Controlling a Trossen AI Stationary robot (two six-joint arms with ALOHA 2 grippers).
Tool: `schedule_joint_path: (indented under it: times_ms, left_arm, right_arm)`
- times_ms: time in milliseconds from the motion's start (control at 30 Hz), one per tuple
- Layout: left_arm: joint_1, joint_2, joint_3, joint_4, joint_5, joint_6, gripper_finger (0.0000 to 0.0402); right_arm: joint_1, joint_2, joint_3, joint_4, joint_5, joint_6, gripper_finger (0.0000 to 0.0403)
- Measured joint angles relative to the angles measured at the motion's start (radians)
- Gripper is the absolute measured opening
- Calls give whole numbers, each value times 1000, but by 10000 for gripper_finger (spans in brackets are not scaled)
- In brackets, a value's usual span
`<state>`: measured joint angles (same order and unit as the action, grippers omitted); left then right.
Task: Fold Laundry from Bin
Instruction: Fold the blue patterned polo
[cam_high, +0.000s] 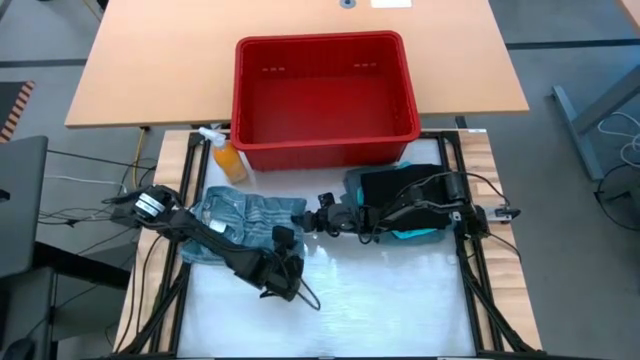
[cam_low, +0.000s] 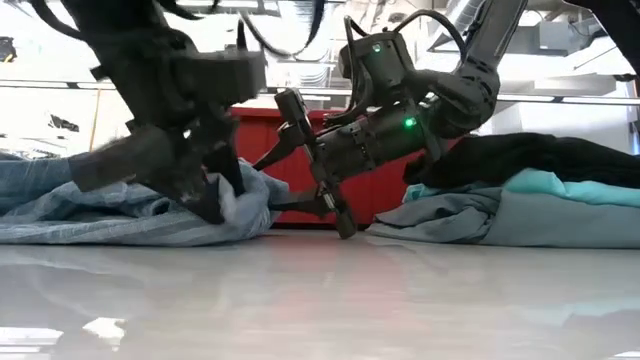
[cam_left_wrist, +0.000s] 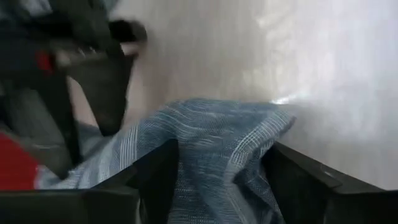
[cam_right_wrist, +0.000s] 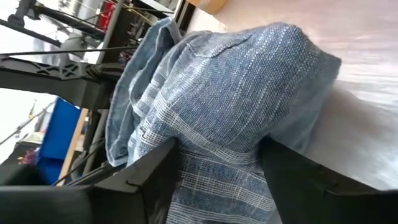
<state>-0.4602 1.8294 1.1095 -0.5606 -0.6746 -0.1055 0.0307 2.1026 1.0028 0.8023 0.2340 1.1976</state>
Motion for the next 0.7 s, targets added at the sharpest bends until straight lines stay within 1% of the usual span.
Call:
schedule_joint_path:
  times_ms: [67,100,167,233,300,333,367,400,467,533,633,700]
  left_arm:
    - [17,8,-1,-12,20,-27,212]
    - [23,13,-2,-11,33,-32,199]
    - [31,22,0,29,64,-31,156]
    - [27,24,-1,41,92,-28,95]
    - [14,18,-1,62,96,-27,31]
    - [5,8,-1,60,94,-27,17]
    - [-5,-2,2,52,89,-28,12]
    - [-14,-15,12,49,79,-31,8]
    - [-37,-56,21,49,46,-36,3]
    - [-59,-108,30,39,-10,-38,2]
    - [-89,-216,41,-13,-96,-75,1]
    - [-103,-294,41,-31,-131,-91,1]
  right_arm:
    - [0,-1,9,-28,0,-4,242]
    - [0,-1,13,-47,0,-5,231]
    - [0,-2,22,-82,0,-19,198]
    - [0,-2,28,-97,0,-62,151]
    - [0,-5,28,-88,-1,-96,93]
    - [0,-9,27,-80,-1,-111,62]
    - [0,-13,26,-72,-2,-132,35]
    - [0,-21,26,-70,-3,-160,22]
    - [-1,-64,22,-79,-6,-188,22]
    - [-3,-121,28,-73,-10,-225,26]
    - [2,-210,28,-121,-1,-298,21]
    - [4,-275,26,-166,7,-342,20]
